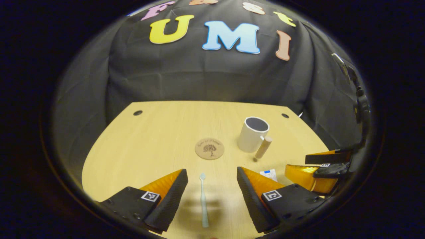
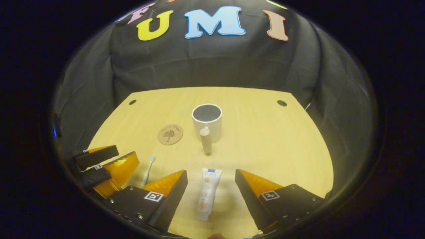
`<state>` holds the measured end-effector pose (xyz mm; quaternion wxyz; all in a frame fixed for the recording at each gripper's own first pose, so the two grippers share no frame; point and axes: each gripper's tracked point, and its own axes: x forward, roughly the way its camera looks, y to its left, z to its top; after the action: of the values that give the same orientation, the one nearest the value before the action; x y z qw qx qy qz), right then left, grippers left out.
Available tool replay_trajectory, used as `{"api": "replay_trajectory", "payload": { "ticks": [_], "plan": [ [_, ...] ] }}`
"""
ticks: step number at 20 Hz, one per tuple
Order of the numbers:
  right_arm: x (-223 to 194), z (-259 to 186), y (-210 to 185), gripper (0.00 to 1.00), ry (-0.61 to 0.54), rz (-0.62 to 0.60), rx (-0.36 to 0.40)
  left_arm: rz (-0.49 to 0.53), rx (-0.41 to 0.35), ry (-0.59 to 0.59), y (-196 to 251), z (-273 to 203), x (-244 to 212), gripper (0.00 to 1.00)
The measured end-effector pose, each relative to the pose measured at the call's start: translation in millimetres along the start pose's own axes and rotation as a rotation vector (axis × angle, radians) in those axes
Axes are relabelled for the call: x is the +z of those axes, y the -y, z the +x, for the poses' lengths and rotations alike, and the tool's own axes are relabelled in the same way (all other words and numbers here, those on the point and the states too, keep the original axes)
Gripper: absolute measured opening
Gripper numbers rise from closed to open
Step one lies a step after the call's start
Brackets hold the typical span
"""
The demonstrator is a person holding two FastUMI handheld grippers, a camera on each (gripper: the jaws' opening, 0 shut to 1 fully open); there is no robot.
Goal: Put the toothbrush and toothpaste on the desktop into the cup, then pick up the cup and place it on the coaster on the desktop.
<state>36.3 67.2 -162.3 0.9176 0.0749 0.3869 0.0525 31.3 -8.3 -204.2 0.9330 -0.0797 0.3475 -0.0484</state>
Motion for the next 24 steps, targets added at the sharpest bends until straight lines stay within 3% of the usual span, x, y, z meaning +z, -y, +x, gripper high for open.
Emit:
{"api": "replay_trajectory", "payload": {
  "ticks": [5,13,19,23,24],
  "plan": [
    [-19,20,-3,0.91,-0.164,0.027,0.005,0.005,0.001,-0.257,-2,24,-49,0.98],
    [-45,51,-3,0.93,-0.323,0.048,-0.001,-0.018,0.027,-0.517,-8,44,-97,1.00],
    [-58,64,-3,0.93,-0.398,0.061,-0.004,-0.046,0.031,-0.634,-12,44,-118,1.00],
    [-68,71,-3,0.93,-0.430,0.059,-0.016,0.004,0.056,-0.660,-15,47,-120,0.98],
    [-73,72,-3,0.93,-0.444,0.059,-0.024,0.021,0.068,-0.665,-18,48,-121,0.93]
  ]
}}
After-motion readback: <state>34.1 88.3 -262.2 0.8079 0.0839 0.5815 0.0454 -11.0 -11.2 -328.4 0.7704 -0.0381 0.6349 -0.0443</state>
